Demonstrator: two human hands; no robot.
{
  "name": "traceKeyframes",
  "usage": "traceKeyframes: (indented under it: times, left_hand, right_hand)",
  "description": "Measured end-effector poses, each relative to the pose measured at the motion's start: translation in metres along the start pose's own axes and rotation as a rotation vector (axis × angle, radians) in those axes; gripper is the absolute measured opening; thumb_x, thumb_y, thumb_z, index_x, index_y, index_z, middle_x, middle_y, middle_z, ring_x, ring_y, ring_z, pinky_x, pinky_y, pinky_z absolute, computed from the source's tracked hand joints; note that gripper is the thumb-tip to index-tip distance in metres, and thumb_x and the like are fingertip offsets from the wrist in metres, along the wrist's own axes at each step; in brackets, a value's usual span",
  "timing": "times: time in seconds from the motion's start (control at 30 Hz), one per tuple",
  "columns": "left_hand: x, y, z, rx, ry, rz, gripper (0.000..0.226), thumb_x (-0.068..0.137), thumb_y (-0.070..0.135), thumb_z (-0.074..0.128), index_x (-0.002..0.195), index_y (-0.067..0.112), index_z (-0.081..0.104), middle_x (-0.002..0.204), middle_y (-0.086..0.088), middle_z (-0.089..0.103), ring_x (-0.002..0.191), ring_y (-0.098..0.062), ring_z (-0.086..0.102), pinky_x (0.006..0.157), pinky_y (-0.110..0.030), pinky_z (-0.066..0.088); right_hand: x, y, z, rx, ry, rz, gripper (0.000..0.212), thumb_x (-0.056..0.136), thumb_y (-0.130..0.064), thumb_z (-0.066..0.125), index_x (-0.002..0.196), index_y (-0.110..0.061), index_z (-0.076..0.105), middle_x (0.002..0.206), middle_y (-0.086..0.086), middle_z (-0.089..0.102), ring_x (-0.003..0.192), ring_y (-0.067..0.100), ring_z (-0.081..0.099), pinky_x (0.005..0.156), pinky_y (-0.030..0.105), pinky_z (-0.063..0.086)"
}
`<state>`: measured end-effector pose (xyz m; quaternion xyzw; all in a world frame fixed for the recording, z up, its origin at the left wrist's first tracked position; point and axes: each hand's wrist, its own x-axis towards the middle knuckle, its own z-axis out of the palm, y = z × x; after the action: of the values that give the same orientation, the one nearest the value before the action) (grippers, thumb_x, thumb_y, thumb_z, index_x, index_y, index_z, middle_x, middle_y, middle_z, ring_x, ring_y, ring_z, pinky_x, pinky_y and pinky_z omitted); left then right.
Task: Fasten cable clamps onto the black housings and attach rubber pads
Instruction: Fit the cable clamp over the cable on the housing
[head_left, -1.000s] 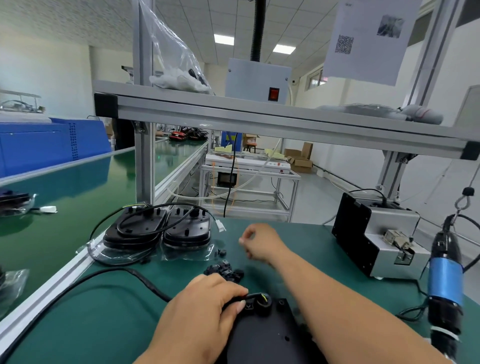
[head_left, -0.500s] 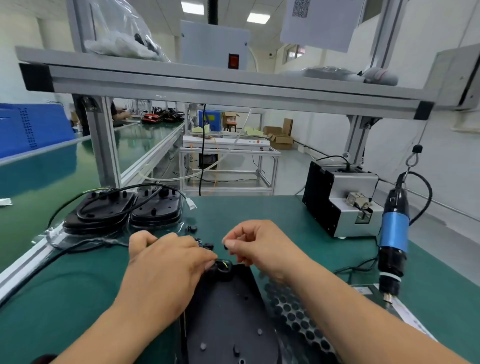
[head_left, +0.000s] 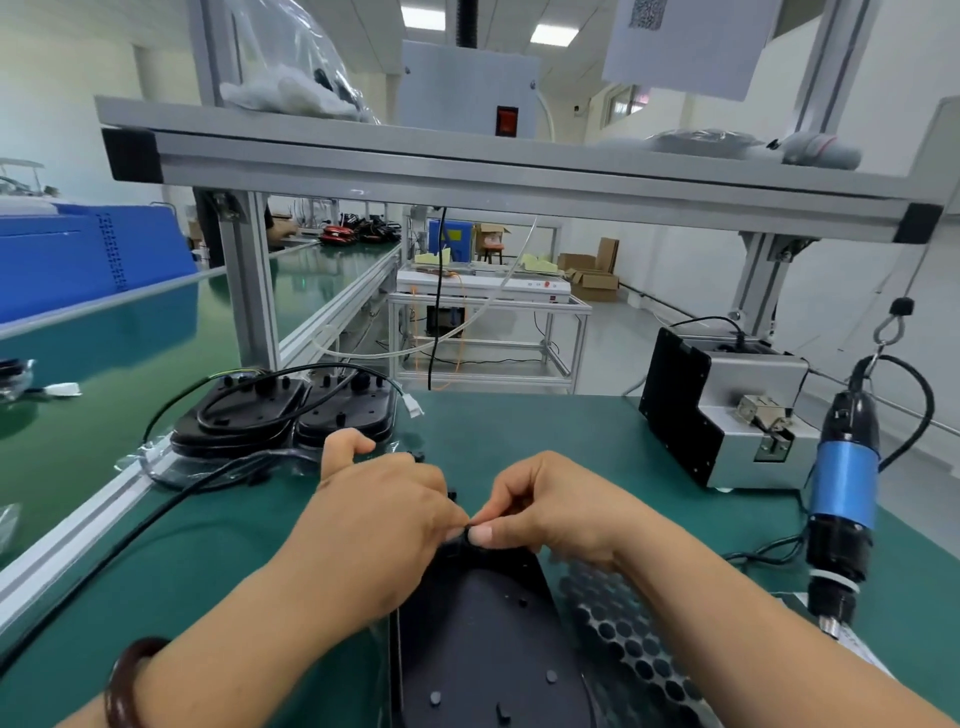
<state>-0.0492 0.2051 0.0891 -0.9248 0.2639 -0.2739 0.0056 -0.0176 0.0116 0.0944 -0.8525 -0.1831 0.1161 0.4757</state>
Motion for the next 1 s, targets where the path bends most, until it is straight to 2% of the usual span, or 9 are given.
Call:
traceKeyframes:
  times: [0.17, 0.33, 0.43, 0.5, 0.6, 0.7, 0.77, 0.83, 1.0]
  left_hand:
    - [-0.006, 0.009, 0.003, -0.032, 0.016, -0.055, 0.011, 0.069, 0.033, 0.072, 0.063, 0.041, 0.066, 0.054, 0.015, 0.05, 0.055, -0.005, 0.053, 0.08, -0.035, 0.022]
    - [-0.017, 0.008, 0.011, -0.174, 0.076, -0.15, 0.01, 0.079, 0.038, 0.073, 0.086, 0.046, 0.072, 0.068, 0.019, 0.061, 0.066, -0.003, 0.061, 0.086, -0.037, 0.027]
    - [-0.02, 0.0, 0.011, -0.339, -0.02, -0.17, 0.025, 0.092, 0.042, 0.055, 0.114, 0.046, 0.064, 0.095, 0.02, 0.063, 0.091, -0.003, 0.06, 0.091, -0.03, 0.04]
    - [-0.021, -0.005, 0.013, -0.42, -0.036, -0.203, 0.032, 0.092, 0.041, 0.053, 0.123, 0.042, 0.059, 0.095, 0.021, 0.061, 0.096, -0.004, 0.059, 0.087, -0.023, 0.043]
    - [-0.02, -0.007, 0.012, -0.525, 0.035, -0.296, 0.026, 0.09, 0.035, 0.057, 0.115, 0.039, 0.065, 0.084, 0.028, 0.062, 0.085, 0.0, 0.059, 0.078, -0.017, 0.044]
    - [-0.018, -0.006, 0.013, -0.592, 0.023, -0.347, 0.018, 0.088, 0.037, 0.059, 0.103, 0.037, 0.07, 0.09, 0.023, 0.069, 0.087, 0.001, 0.062, 0.082, -0.026, 0.051]
    - [-0.019, -0.005, 0.014, -0.65, -0.016, -0.365, 0.013, 0.086, 0.036, 0.063, 0.096, 0.036, 0.071, 0.085, 0.022, 0.07, 0.083, 0.004, 0.063, 0.081, -0.028, 0.053]
    - [-0.02, -0.007, 0.016, -0.702, -0.044, -0.381, 0.009, 0.083, 0.031, 0.068, 0.091, 0.035, 0.071, 0.083, 0.024, 0.07, 0.081, 0.009, 0.063, 0.082, -0.024, 0.053]
    - [-0.02, -0.009, 0.015, -0.674, -0.07, -0.381, 0.019, 0.08, 0.032, 0.073, 0.072, 0.045, 0.062, 0.075, 0.022, 0.067, 0.076, 0.009, 0.061, 0.077, -0.02, 0.052]
  right_hand:
    - [0.0, 0.002, 0.002, 0.025, 0.0, -0.019, 0.015, 0.078, -0.012, 0.079, 0.068, -0.021, 0.072, 0.063, -0.008, 0.069, 0.053, -0.002, 0.054, 0.052, 0.014, 0.043]
    - [-0.002, 0.003, -0.013, 0.106, 0.038, -0.05, 0.022, 0.083, -0.001, 0.072, 0.083, -0.022, 0.075, 0.076, -0.004, 0.071, 0.072, 0.007, 0.061, 0.071, 0.019, 0.051]
    - [0.001, -0.003, -0.013, 0.236, 0.036, -0.109, 0.017, 0.089, 0.0, 0.064, 0.089, -0.015, 0.073, 0.071, -0.001, 0.07, 0.06, 0.005, 0.06, 0.057, 0.015, 0.048]
    - [0.006, -0.007, -0.006, 0.224, 0.031, -0.132, 0.009, 0.088, -0.002, 0.067, 0.086, -0.011, 0.066, 0.067, 0.001, 0.069, 0.053, 0.006, 0.058, 0.05, 0.016, 0.046]
    - [0.013, -0.009, 0.004, 0.222, 0.047, -0.14, 0.01, 0.088, -0.004, 0.067, 0.08, -0.01, 0.066, 0.065, 0.003, 0.067, 0.05, 0.006, 0.053, 0.047, 0.015, 0.041]
    - [0.017, -0.006, 0.012, 0.215, 0.068, -0.149, 0.007, 0.089, -0.008, 0.067, 0.083, -0.011, 0.072, 0.069, 0.01, 0.062, 0.052, 0.005, 0.048, 0.051, 0.016, 0.039]
    - [0.018, -0.003, 0.017, 0.18, 0.083, -0.166, 0.008, 0.088, -0.008, 0.068, 0.084, -0.014, 0.071, 0.067, 0.003, 0.063, 0.051, 0.001, 0.049, 0.051, 0.013, 0.039]
    - [0.018, -0.002, 0.02, 0.157, 0.094, -0.183, 0.011, 0.087, -0.006, 0.069, 0.081, -0.016, 0.068, 0.061, -0.009, 0.065, 0.049, -0.004, 0.052, 0.05, 0.008, 0.038]
    - [0.019, -0.002, 0.021, 0.084, 0.116, -0.167, 0.014, 0.084, -0.011, 0.073, 0.074, -0.019, 0.068, 0.06, -0.012, 0.065, 0.055, -0.004, 0.054, 0.057, 0.01, 0.043]
